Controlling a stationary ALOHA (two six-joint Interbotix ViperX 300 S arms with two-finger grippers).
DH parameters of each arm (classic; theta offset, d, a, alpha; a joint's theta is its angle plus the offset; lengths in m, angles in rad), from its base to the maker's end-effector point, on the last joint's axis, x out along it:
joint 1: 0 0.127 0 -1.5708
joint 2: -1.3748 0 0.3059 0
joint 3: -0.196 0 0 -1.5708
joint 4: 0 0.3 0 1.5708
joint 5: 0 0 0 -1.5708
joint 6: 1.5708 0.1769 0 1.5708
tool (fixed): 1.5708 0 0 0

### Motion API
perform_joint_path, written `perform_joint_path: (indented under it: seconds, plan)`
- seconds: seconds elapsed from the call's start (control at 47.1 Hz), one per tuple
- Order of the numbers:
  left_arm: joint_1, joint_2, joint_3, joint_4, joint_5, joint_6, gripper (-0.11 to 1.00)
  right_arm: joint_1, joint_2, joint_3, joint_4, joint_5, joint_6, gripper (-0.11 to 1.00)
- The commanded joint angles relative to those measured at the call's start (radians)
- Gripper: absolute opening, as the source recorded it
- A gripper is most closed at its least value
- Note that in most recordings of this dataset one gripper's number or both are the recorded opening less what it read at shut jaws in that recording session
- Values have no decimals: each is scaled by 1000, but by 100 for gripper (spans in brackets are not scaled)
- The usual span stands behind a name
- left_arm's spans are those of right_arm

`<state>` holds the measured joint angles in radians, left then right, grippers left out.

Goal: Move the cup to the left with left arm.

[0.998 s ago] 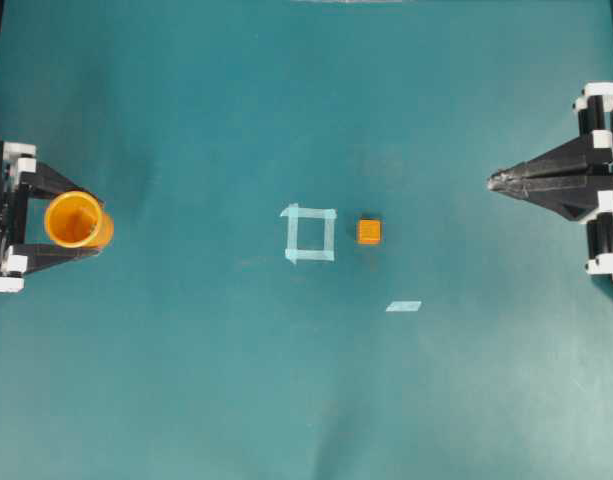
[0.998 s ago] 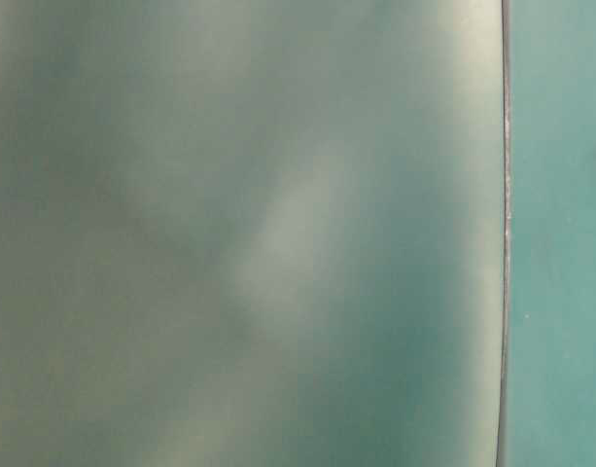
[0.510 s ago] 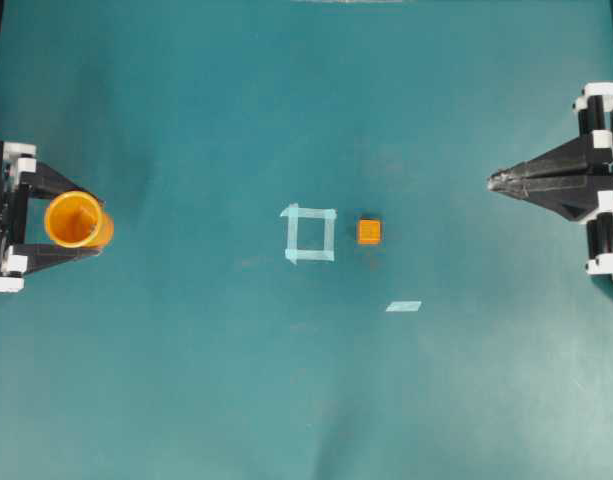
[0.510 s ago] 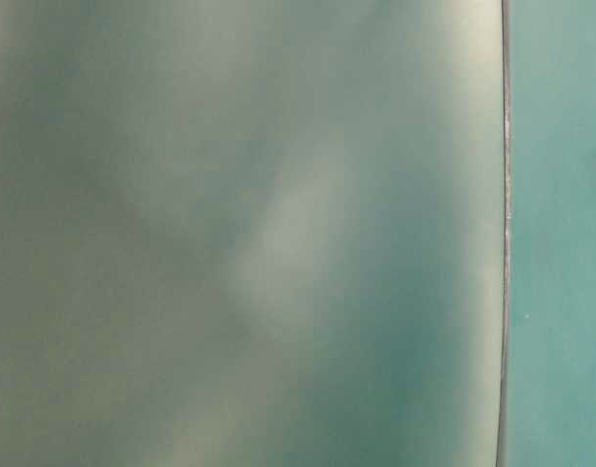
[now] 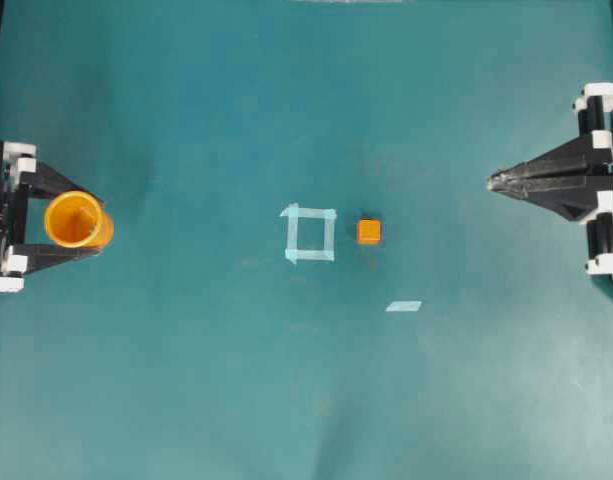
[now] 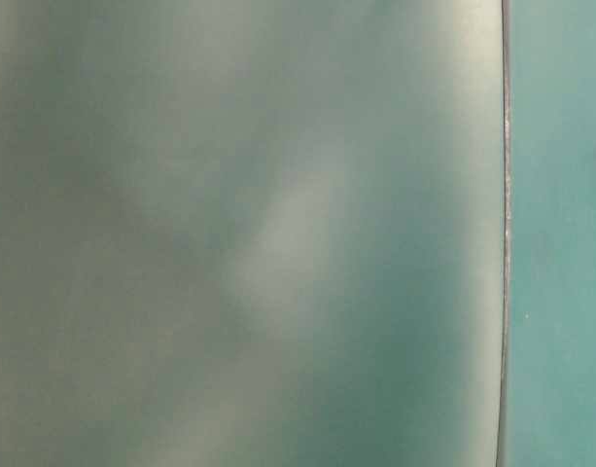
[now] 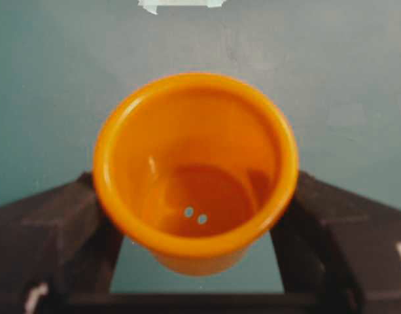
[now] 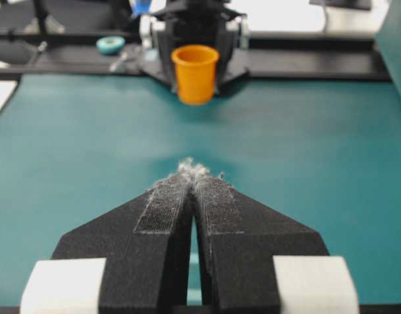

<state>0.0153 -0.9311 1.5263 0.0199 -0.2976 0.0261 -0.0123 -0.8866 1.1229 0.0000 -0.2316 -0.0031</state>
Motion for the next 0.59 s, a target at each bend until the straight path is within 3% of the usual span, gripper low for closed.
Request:
perform_joint_path:
  seconds: [0.0,0.573]
  plan:
    - [3,5,-9,-2,-8,-2,63,0,2,-25,0,0,3,0]
    - [12,5,-9,-3,-9,-3,63,0,0,-25,0,0,3,0]
